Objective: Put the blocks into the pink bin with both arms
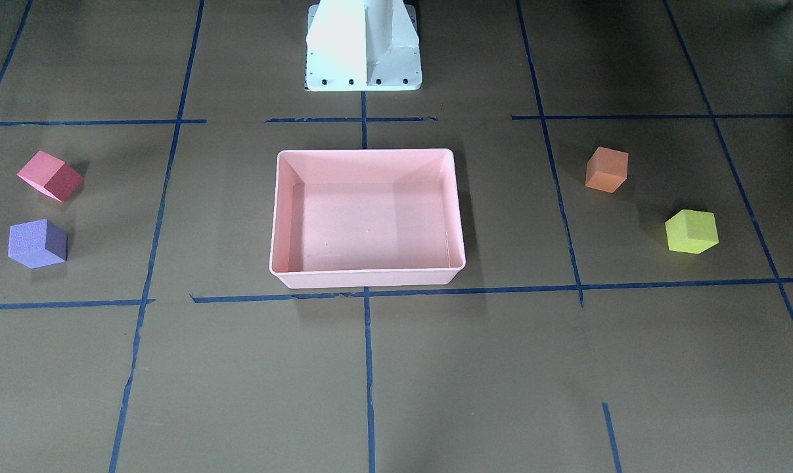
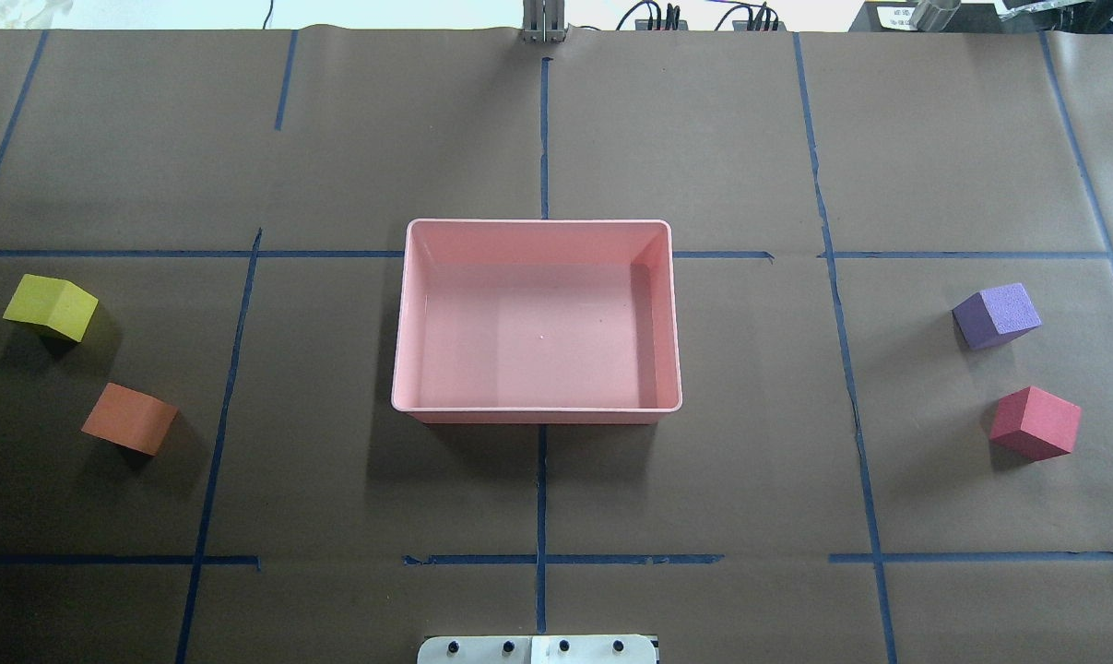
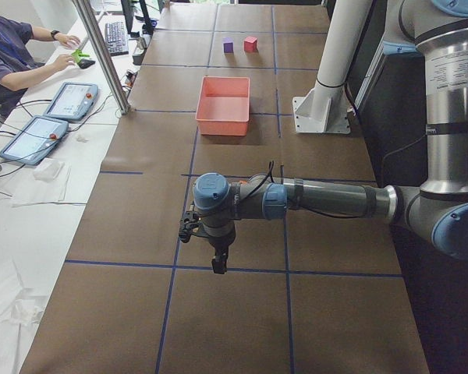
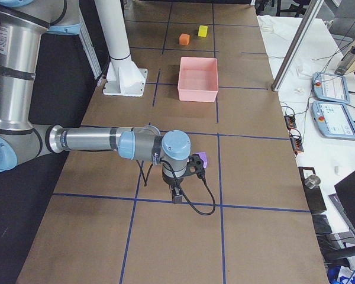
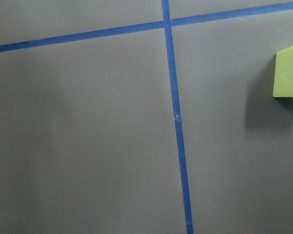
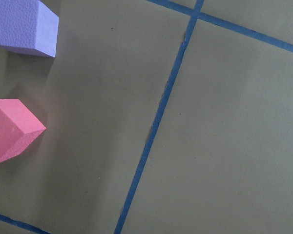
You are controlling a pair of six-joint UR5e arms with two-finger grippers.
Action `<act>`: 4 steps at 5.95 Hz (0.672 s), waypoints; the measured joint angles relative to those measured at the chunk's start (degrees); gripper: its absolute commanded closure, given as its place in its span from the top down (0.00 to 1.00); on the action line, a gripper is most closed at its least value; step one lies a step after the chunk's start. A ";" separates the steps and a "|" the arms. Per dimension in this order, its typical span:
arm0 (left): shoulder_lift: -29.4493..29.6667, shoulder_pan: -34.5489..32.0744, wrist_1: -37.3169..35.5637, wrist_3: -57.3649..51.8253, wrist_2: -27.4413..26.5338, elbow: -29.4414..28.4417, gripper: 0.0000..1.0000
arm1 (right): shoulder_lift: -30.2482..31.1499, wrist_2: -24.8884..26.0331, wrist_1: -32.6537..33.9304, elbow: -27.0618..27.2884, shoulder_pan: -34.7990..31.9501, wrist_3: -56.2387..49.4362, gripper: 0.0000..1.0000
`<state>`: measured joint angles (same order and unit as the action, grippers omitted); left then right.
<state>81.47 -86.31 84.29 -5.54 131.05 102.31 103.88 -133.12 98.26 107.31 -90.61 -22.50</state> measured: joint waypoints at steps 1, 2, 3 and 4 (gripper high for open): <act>0.00 0.00 -0.10 0.00 -0.02 0.28 1.00 | -0.01 -0.02 -0.03 0.07 0.00 0.03 1.00; 0.00 0.00 -0.27 0.00 -0.04 0.68 1.00 | -0.36 -0.11 -0.30 0.19 0.13 0.15 1.00; -0.06 0.00 -0.35 0.00 -0.02 0.83 1.00 | -1.21 -0.78 -2.06 0.30 1.33 1.86 1.00; -0.13 0.03 -0.41 0.00 -0.01 0.85 1.00 | -2.55 -1.68 -7.09 0.33 5.29 9.05 1.00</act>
<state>81.35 -86.28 83.87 -5.54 131.04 103.16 101.32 -134.80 91.17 107.64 -85.32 -13.45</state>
